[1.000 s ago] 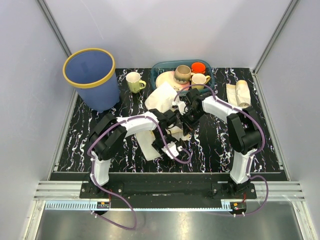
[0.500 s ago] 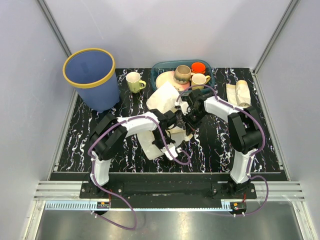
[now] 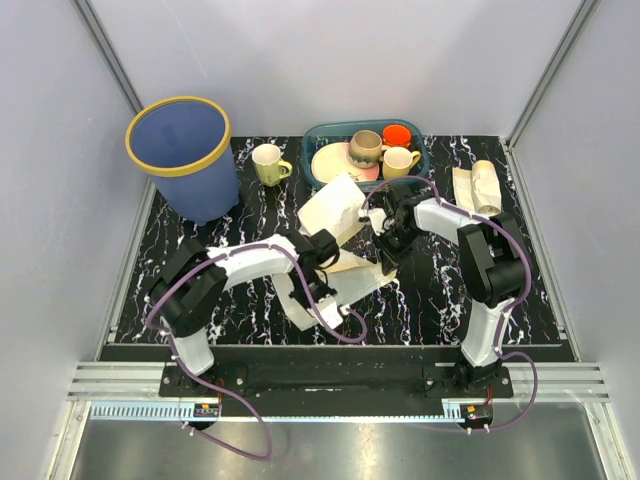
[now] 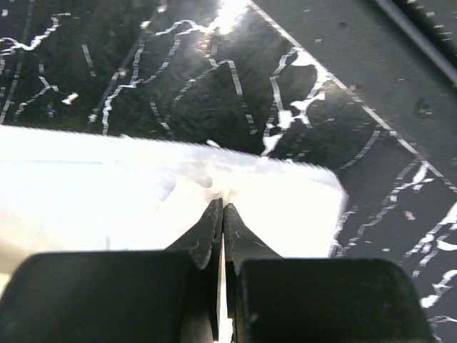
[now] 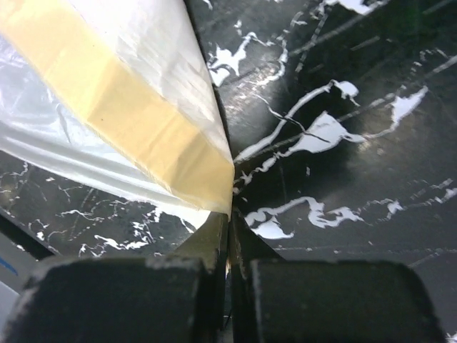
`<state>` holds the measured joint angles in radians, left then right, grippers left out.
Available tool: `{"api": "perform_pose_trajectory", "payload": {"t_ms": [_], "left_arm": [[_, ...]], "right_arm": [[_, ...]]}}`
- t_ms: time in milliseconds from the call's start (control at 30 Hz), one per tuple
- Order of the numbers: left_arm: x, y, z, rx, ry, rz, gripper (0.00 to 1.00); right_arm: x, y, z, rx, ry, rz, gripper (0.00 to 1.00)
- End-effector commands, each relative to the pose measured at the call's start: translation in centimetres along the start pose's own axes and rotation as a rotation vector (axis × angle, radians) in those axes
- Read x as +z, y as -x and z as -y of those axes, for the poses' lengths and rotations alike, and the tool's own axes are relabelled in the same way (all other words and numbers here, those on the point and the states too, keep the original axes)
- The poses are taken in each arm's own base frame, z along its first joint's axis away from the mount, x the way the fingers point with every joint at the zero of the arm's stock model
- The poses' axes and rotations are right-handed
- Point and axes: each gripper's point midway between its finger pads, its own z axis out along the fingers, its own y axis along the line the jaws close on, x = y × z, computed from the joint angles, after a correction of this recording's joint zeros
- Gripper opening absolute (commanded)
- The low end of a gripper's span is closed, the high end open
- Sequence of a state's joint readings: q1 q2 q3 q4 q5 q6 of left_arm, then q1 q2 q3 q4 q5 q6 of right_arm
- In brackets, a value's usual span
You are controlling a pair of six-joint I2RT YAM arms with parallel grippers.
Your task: Put the trash bags into the trash bin
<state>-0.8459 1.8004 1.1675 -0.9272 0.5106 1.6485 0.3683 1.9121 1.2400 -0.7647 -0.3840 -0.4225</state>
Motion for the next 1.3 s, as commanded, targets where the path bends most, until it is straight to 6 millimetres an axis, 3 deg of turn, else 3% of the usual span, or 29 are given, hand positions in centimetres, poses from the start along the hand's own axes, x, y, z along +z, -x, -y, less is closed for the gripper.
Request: {"api": "perform_pose_trajectory", "payload": {"t_ms": [0, 200, 400, 567, 733, 933, 1033, 1100, 1167, 1267], "left_arm": [[-0.9, 0.7, 2.2, -0.011, 0.006, -0.011, 0.0], [-1.3, 0.5, 4.5, -0.058, -0.013, -0.034, 0.0], [-3.5, 0.4, 8.8, -0.104, -0.017, -0.072, 0.0], [-4.9, -1.3, 11.6, -0.219, -0.018, -0.132, 0.0], [-5.6, -2.5, 12.6, -0.307, 0.004, -0.161, 0.0], [-5.1, -1.8, 12.4, -0.313, 0.026, -0.145, 0.0], [-4.9, -1.0, 11.3, -0.31, 0.034, -0.127, 0.0], [-5.0, -0.6, 10.5, -0.308, 0.048, -0.116, 0.0], [-5.1, 0.0, 9.9, -0.321, 0.068, -0.092, 0.24], [-6.5, 1.0, 9.2, -0.352, 0.137, -0.037, 0.5]], "right_arm": [[-1.5, 0.8, 2.2, -0.039, -0.124, 0.052, 0.0], [-1.6, 0.3, 2.9, -0.039, -0.152, 0.049, 0.0], [-2.2, -0.6, 3.9, -0.017, -0.202, 0.041, 0.0], [-5.0, -2.0, 4.9, 0.047, -0.24, 0.067, 0.0], [-7.5, -5.2, 4.8, 0.039, -0.289, 0.037, 0.0], [-8.9, -9.6, -1.1, -0.14, -0.07, -0.04, 0.0], [-9.0, -10.2, -4.3, -0.201, 0.083, -0.072, 0.0], [-9.1, -10.0, -4.7, -0.213, 0.105, -0.08, 0.29], [-9.7, -9.0, -4.6, -0.218, 0.089, -0.051, 0.58], [-11.2, -6.6, -5.1, -0.233, 0.064, 0.066, 0.73]]}}
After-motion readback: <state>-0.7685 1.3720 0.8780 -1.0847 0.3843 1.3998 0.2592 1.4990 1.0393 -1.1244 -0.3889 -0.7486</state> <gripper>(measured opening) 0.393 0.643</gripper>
